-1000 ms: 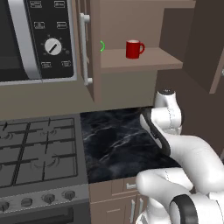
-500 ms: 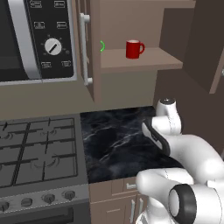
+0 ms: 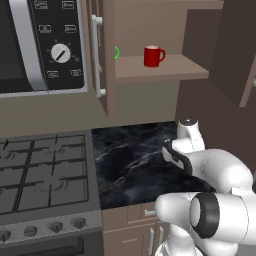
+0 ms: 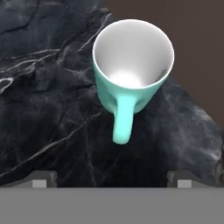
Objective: Pick the mug on the counter and place it in the cabinet with the handle facing the right, like the mugs already inside.
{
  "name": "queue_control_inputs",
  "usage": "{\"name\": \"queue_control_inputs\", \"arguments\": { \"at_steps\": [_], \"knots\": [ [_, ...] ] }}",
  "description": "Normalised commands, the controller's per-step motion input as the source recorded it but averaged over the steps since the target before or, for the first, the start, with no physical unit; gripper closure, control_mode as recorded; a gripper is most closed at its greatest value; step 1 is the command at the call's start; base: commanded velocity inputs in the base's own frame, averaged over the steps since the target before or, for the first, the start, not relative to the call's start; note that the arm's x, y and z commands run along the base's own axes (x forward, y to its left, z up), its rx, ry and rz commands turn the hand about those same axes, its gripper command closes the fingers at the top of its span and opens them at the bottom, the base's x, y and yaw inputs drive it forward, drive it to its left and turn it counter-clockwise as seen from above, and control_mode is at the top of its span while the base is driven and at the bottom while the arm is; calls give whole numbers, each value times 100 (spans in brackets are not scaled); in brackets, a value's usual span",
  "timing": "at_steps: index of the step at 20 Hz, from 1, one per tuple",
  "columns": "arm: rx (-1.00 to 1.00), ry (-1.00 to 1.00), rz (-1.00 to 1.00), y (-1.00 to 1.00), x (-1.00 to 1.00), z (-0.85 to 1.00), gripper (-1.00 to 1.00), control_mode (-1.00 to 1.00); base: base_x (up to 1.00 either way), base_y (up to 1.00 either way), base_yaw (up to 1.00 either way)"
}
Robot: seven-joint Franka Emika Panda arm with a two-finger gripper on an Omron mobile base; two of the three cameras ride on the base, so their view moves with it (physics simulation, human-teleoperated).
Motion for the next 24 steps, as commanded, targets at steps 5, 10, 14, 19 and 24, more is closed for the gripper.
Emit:
{"name": "queue_control_inputs", "arguments": {
  "at_steps": [5,10,14,19,24],
  "knots": [
    [0,0,-1,-21,27,-19,-100,-100,0,0,0],
    [0,0,-1,-14,33,-19,-100,-100,0,0,0],
    [0,0,-1,-8,30,-20,-100,-100,0,0,0],
    [0,0,-1,-2,25,-20,-100,-100,0,0,0],
    [0,0,-2,0,9,-20,100,-100,0,0,0]
  ]
}}
